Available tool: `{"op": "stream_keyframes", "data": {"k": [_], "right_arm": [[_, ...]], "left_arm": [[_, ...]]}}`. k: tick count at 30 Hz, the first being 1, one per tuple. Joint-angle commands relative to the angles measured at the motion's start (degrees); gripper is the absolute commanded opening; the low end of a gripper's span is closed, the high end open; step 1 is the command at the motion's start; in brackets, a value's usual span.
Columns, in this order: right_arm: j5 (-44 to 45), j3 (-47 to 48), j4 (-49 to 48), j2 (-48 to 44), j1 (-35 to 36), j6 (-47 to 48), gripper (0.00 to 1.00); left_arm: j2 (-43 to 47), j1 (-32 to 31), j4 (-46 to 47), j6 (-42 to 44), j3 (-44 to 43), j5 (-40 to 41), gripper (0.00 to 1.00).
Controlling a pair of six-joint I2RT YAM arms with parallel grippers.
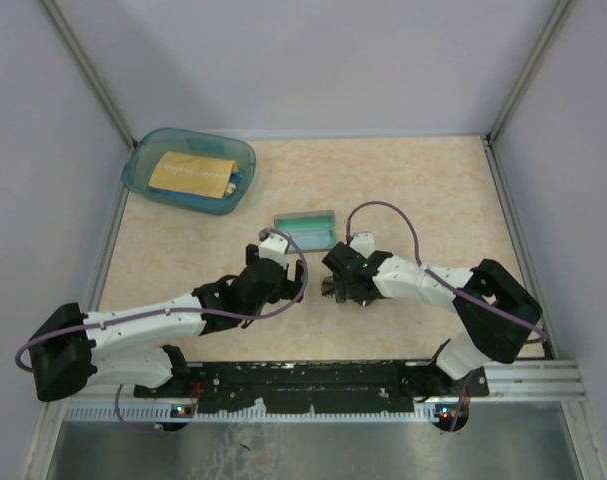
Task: Organize the sunglasses
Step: Adjust the sunglasses at the center of the board.
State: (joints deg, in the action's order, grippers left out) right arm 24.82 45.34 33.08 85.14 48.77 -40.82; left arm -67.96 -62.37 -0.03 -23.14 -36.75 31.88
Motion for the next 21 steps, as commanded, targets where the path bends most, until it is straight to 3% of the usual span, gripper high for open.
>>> {"op": "stream_keyframes", "data": {"k": [1,10,21], "right_arm": [[3.99,4.57,1.47,2.57,2.01,-1.73,0.86],[3.45,8.87,1.92,3.53,3.83,1.91,0.86],[-0.69,6.66,0.39,-7.85,3.91,6.21,0.86]], "left_arm": [[1.77,-0.04,0.16,-0.26,0.78,1.11,0.97],[2.09,0.07,0.23,-0.35,1.37,2.08,0.97],[1.9,1.59,1.5,-0.35,2.11,0.99,0.98]]}}
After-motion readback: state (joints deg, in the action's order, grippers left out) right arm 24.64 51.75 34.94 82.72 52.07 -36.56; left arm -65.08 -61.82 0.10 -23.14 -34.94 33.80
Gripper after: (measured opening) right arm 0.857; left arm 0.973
